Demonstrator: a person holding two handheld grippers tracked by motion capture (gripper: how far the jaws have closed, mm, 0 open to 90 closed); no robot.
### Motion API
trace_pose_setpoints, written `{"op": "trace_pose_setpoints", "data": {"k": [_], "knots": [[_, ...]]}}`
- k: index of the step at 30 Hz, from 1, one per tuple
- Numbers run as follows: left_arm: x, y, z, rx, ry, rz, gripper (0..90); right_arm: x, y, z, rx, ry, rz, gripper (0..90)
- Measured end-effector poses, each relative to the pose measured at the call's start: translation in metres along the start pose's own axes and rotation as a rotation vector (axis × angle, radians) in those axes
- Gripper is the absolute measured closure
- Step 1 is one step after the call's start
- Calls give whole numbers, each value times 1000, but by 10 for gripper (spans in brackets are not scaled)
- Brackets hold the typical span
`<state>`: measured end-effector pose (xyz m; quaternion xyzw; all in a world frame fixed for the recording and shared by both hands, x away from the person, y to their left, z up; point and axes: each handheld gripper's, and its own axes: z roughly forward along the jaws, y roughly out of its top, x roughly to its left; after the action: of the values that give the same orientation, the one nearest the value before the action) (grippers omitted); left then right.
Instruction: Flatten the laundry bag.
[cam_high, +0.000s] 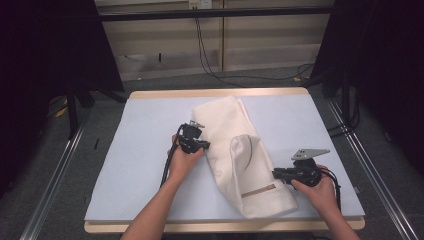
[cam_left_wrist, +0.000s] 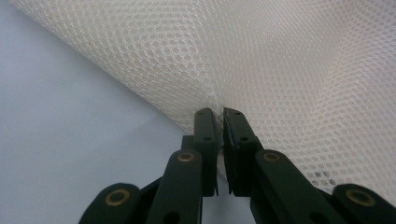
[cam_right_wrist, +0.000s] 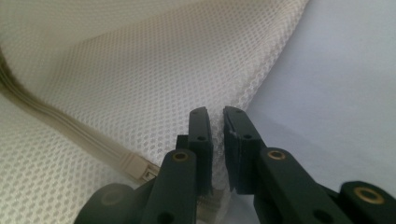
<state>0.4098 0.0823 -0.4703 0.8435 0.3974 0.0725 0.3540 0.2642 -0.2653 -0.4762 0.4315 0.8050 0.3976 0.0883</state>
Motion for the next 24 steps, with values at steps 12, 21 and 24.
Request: {"op": "trace_pose_setpoints", "data": {"k": [12,21,24], "knots": [[11,4,-8,-7,-19,-39,711,4,1,2,-18,-15,13,632],[3,5,-27,-40,-45,-19,535,-5,18,2,-74,-44,39,643],[-1,6,-26,-38,-81,-22,509,-4,27,7,-86,-39,33,643]]}}
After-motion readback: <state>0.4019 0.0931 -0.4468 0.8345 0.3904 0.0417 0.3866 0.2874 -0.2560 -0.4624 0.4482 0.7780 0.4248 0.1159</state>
